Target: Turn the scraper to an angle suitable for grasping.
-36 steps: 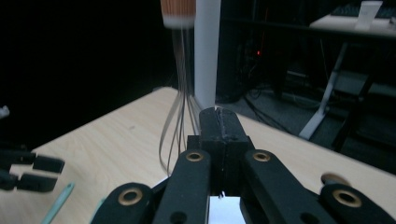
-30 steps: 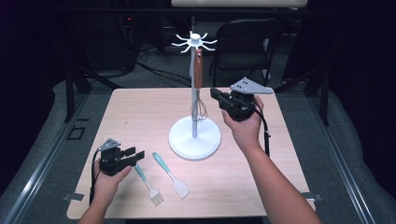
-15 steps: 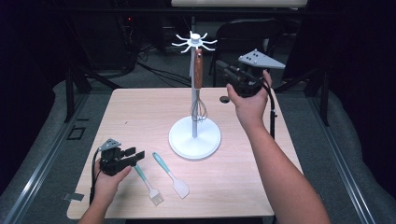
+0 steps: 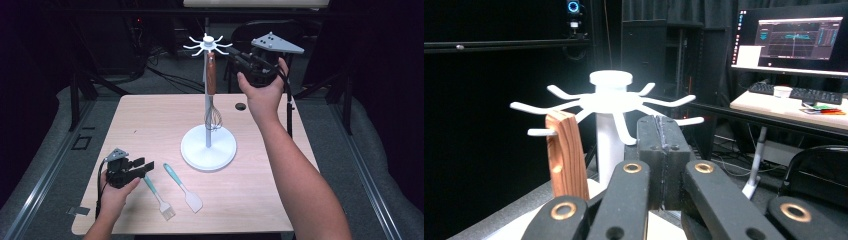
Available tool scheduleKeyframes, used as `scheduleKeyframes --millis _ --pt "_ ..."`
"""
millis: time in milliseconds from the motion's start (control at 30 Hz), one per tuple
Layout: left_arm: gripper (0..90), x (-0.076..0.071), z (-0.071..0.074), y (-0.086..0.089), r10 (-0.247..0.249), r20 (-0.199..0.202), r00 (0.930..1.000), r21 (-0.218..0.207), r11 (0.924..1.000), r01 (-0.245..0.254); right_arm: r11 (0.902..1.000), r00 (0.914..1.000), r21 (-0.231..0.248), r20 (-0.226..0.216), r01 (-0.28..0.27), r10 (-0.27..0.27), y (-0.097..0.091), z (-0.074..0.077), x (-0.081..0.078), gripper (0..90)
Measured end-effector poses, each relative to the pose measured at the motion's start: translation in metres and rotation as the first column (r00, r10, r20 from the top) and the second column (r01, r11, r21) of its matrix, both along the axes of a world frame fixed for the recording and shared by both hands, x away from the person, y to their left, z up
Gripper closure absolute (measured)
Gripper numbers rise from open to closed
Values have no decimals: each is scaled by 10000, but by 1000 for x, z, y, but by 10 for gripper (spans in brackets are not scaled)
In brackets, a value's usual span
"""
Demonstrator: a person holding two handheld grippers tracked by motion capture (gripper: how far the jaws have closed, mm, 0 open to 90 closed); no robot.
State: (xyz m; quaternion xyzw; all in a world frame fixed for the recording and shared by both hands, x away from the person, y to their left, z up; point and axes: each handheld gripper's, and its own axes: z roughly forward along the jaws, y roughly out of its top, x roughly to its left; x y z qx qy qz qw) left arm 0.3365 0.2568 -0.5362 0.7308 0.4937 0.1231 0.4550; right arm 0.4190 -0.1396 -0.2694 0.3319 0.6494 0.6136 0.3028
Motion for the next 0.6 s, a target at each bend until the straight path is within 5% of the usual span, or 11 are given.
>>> scheduleKeyframes --millis 267,600 --pt "492 1 0 1 18 -19 10000 -40 10000 -18 9987 9995 -428 144 -260 266 7 0 -11 900" --pt "493 0 1 2 12 -56 10000 -7 10000 -12 9982 9987 -378 174 -475 482 13 -3 -20 900"
